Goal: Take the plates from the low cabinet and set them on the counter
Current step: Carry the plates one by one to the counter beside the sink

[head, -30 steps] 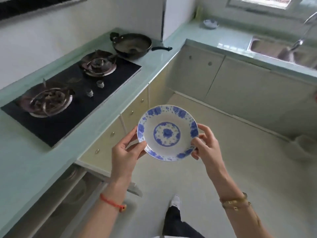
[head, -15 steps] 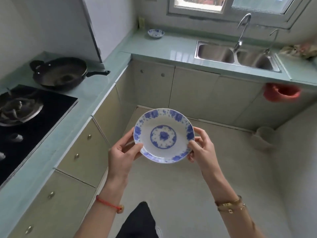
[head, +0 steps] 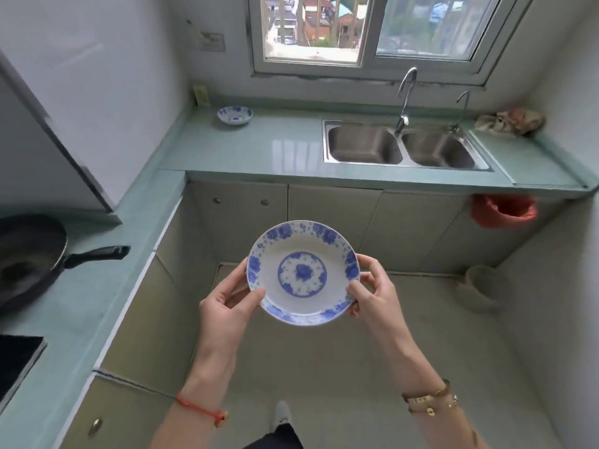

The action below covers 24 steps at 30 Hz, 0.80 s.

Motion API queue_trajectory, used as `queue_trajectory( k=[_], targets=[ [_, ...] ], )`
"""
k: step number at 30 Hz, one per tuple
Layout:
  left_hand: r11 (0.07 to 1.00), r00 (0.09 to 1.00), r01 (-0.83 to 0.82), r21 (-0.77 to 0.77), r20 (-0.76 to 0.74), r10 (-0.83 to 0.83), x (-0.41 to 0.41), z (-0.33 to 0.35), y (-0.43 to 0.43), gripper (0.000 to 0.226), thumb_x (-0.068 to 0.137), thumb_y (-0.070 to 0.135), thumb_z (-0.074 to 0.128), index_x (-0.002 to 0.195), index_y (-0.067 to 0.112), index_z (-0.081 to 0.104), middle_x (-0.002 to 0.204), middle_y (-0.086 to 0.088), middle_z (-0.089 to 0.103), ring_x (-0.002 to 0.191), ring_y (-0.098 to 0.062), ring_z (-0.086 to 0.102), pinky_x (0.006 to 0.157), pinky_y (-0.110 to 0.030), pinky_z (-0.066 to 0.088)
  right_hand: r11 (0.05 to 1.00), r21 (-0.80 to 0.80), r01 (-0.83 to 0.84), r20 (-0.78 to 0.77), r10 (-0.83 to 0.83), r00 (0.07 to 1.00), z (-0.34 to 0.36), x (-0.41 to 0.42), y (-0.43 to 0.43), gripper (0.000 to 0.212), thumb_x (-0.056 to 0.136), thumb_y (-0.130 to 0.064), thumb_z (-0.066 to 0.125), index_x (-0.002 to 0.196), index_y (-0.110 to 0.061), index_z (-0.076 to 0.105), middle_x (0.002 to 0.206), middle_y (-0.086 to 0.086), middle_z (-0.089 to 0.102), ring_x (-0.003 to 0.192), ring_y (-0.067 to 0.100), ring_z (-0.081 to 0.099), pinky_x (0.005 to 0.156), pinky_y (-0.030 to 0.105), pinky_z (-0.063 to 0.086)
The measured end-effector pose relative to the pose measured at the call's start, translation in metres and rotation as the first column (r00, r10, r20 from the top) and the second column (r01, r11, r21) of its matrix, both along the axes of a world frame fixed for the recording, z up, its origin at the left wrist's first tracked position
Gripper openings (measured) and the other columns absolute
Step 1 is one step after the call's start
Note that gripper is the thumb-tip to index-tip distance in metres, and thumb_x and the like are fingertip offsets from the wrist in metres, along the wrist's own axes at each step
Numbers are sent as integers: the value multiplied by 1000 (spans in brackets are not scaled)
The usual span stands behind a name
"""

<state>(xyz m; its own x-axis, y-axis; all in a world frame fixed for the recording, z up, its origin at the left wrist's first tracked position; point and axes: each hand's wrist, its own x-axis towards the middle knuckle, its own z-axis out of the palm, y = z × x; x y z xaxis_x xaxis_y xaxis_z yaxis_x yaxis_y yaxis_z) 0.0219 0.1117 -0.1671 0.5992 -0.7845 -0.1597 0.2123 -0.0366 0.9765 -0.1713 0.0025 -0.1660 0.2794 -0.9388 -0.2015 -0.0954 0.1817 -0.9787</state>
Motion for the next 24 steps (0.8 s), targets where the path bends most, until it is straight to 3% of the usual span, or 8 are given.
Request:
queue_trajectory(
  k=[5, 9, 14, 20, 24],
  targets=[
    [998, 998, 54, 29, 11, -54, 48, 1, -94, 53, 84, -3, 70, 126, 28, 69, 115, 6, 76, 111, -16, 71, 100, -43, 54, 998, 18, 57, -6, -57, 998, 3, 43, -80, 41, 83, -5, 50, 112, -34, 60, 98, 8, 61, 54, 2, 60, 46, 20, 44],
    [995, 996, 92, 29, 10, -92, 78, -3, -160, 53, 83, -3, 72, 128, 24, 68, 115, 3, 77, 110, -18, 72, 88, -35, 61, 997, 12, 82, -37, -81, 996, -1, 70, -145, 44, 82, -5, 50, 114, -33, 60, 93, 10, 64, 52, 3, 58, 45, 21, 43],
    [998, 998, 61, 31, -9, -60, 118, -13, -255, 54, 82, -5, 71, 130, 19, 66, 115, 0, 76, 107, -17, 73, 83, -31, 62, 999, 1, 53, -68, -53, 996, -13, 109, -245, 45, 85, -2, 52, 118, -31, 59, 92, 14, 66, 47, 6, 53, 46, 25, 45],
    [998, 999, -37, 53, -37, 39, 165, -17, -390, 53, 80, -9, 72, 125, 18, 70, 113, 0, 77, 104, -17, 74, 78, -27, 62, 1000, -20, 5, -84, -7, 996, -17, 166, -391, 41, 88, -5, 53, 122, -28, 54, 86, 4, 64, 40, 2, 51, 43, 20, 45],
    [986, 992, -123, 114, -25, 126, 195, -24, -483, 51, 80, -7, 74, 123, 19, 70, 113, 2, 75, 96, -16, 75, 77, -30, 63, 999, -20, -37, -128, 34, 991, -21, 208, -485, 40, 92, -5, 51, 124, -30, 50, 96, 0, 58, 60, 8, 59, 43, 13, 45]
  ],
)
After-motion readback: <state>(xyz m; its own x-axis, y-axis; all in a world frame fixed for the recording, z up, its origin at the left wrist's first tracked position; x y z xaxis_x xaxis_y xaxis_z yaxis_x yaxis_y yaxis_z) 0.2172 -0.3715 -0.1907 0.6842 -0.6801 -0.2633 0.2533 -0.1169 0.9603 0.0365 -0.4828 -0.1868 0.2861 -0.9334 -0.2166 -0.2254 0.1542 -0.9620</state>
